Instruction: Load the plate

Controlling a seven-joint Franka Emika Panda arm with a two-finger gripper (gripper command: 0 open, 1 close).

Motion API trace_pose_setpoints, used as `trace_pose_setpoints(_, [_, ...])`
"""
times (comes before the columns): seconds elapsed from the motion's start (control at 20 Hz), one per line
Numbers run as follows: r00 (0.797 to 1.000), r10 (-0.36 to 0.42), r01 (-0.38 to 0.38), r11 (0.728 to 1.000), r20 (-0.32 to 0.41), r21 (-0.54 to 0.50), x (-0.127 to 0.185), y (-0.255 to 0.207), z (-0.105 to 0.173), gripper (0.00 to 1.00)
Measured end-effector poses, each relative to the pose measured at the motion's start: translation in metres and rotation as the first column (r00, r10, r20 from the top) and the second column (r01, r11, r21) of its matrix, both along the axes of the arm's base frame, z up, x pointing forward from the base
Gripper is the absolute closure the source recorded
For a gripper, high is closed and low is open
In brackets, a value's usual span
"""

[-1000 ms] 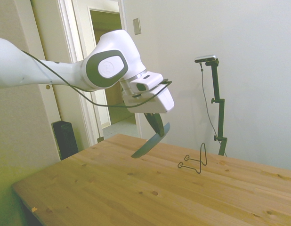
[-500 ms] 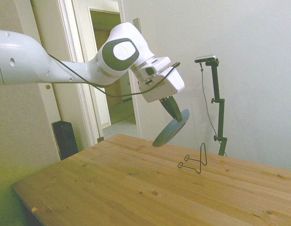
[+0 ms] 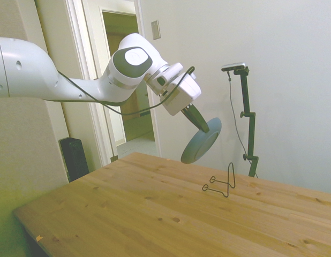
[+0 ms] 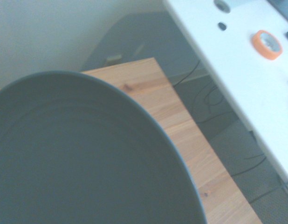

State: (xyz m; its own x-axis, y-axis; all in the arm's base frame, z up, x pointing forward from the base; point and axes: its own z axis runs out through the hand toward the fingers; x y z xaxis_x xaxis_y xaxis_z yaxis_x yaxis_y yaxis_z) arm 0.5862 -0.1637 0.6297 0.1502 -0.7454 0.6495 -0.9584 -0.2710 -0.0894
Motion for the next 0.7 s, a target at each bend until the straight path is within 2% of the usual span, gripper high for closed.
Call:
trace_pose_setpoints(0.2, [0.998, -0.048, 0.051, 0.996, 0.041, -0.074, 0.010, 0.004, -0.025, 1.00])
trace_pose_setpoints(0.35, [0.993, -0.088, 0.095, 0.990, 0.076, -0.101, 0.012, 0.000, -0.029, 1.00])
trace_pose_setpoints(0.55, [0.990, -0.104, 0.116, 0.984, 0.091, -0.134, 0.017, 0.002, -0.037, 1.00])
trace_pose_setpoints(0.7, [0.988, -0.109, 0.125, 0.979, 0.105, -0.161, 0.033, 0.008, -0.044, 1.00])
